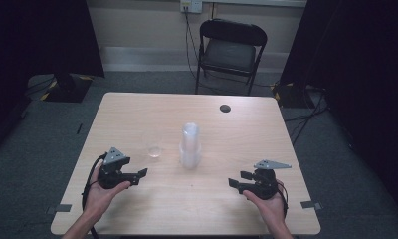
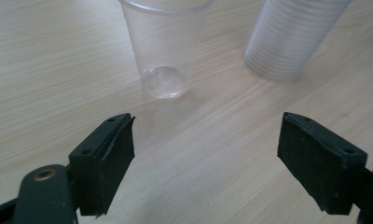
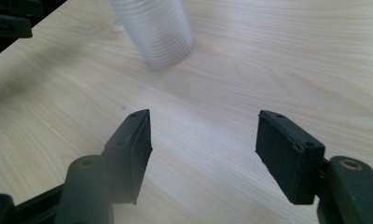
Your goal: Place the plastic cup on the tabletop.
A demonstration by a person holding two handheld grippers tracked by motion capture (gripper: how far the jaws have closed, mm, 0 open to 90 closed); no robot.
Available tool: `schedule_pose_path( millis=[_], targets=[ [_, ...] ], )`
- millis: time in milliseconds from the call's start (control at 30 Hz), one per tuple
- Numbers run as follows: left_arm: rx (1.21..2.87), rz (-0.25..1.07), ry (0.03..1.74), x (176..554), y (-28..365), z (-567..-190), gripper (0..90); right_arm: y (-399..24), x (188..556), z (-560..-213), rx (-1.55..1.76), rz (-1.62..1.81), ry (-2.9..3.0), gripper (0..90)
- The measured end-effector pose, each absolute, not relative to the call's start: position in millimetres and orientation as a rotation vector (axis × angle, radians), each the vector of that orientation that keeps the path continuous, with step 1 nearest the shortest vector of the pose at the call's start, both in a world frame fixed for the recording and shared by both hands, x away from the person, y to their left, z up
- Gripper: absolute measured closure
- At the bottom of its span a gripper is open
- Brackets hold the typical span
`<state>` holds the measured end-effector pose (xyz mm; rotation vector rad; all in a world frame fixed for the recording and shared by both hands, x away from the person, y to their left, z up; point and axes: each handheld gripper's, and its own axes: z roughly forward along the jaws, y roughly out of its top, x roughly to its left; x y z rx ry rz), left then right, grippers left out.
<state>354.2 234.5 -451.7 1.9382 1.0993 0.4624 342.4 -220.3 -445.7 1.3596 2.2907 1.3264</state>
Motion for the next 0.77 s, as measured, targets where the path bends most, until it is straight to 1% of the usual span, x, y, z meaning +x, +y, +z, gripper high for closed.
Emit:
schedule_pose_path(
  millis=[167,233,267,433,467,500,533,600,700,767],
  targets=[
    [1.969,0.447,1.124,343,233,-456,18.3,-223,342,-446,1.368,1.322,2.28,35.2],
    [1.965,0.431,1.122,339,233,-456,18.2,-224,343,-448,1.362,1.301,2.278,34.8],
    [1.962,0.397,1.125,332,233,-456,18.1,-225,343,-448,1.366,1.302,2.276,34.5],
    [2.029,0.435,1.082,310,232,-466,15.9,-225,343,-451,1.366,1.288,2.276,34.0],
    [2.03,0.401,1.083,308,233,-468,15.9,-225,343,-452,1.362,1.28,2.279,34.0],
    [2.025,0.353,1.077,308,234,-469,15.8,-225,343,-453,1.355,1.271,2.281,33.9],
    [2.026,0.339,1.067,309,235,-469,15.9,-225,343,-453,1.358,1.262,2.282,33.7],
    [2.023,0.362,1.09,310,235,-470,16.0,-224,344,-456,1.357,1.239,2.289,32.2],
    [2.023,0.369,1.073,311,234,-471,16.0,-223,345,-459,1.344,1.196,2.275,30.5],
    [2.029,0.378,1.071,312,234,-471,16.1,-224,346,-462,1.33,1.16,2.256,26.9]
  ],
)
